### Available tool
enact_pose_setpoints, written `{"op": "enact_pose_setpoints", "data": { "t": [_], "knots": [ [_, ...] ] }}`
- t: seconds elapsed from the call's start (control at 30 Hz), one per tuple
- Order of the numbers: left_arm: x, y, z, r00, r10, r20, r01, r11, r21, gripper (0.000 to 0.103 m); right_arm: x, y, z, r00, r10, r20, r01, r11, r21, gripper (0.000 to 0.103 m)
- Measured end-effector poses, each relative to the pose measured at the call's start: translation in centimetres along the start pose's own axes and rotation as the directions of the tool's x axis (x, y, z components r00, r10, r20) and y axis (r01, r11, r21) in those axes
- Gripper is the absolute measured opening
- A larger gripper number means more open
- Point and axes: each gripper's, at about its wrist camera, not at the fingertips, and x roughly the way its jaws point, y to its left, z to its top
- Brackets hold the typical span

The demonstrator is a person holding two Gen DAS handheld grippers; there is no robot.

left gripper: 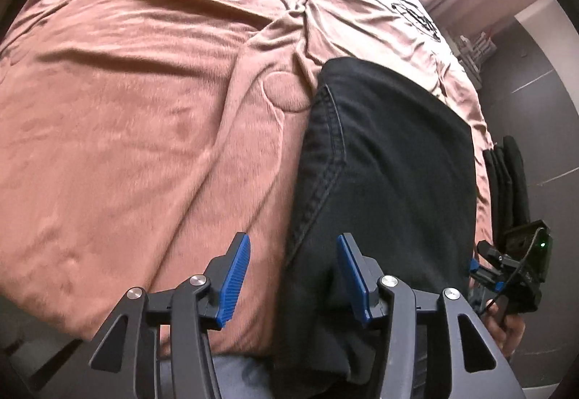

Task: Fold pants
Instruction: 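Grasp the folded black sweatpants with the right tool while the left tool grips them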

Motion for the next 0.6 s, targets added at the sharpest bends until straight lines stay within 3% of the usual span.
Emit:
{"op": "enact_pose_setpoints", "data": {
  "t": [0.2,0.6],
  "knots": [
    [1.6,-0.2,2.2,0.999,-0.041,-0.01,0.041,0.999,0.007,0.052,2.9,-1.9,2.2,1.0,0.024,0.004,-0.024,0.999,0.041,0.068],
    [4.9,-0.6,6.0,0.991,-0.128,-0.028,0.129,0.992,0.015,0.052,6.0,-1.4,2.4,0.997,0.072,0.027,-0.073,0.997,0.03,0.068]
  ]
}}
